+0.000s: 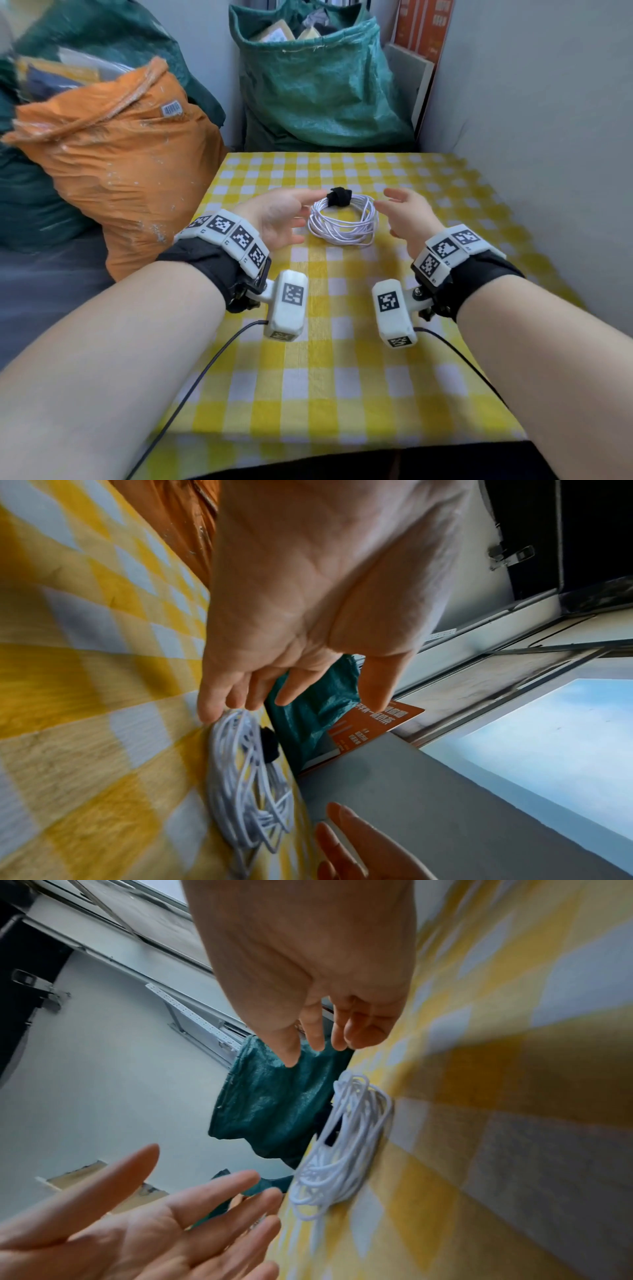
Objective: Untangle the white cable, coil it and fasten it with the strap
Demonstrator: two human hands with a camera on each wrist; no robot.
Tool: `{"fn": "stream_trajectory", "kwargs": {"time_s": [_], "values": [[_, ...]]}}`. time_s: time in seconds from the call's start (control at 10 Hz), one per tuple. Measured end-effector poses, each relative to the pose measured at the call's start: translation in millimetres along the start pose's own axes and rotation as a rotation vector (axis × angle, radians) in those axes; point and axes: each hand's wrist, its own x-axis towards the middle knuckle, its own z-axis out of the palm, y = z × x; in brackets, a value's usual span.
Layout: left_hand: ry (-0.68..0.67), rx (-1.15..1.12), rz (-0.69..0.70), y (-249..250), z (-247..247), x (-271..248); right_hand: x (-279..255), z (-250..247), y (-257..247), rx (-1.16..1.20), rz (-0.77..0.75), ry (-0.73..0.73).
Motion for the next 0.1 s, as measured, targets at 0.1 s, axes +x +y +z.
{"fn": "stream_trajectory", "kwargs": {"time_s": [0.1], "values": [[0.039,-0.020,0.081,15.3,7.3,-19.1,-14.4,-5.9,-23.5,0.062,-0.038,0.023]]}}
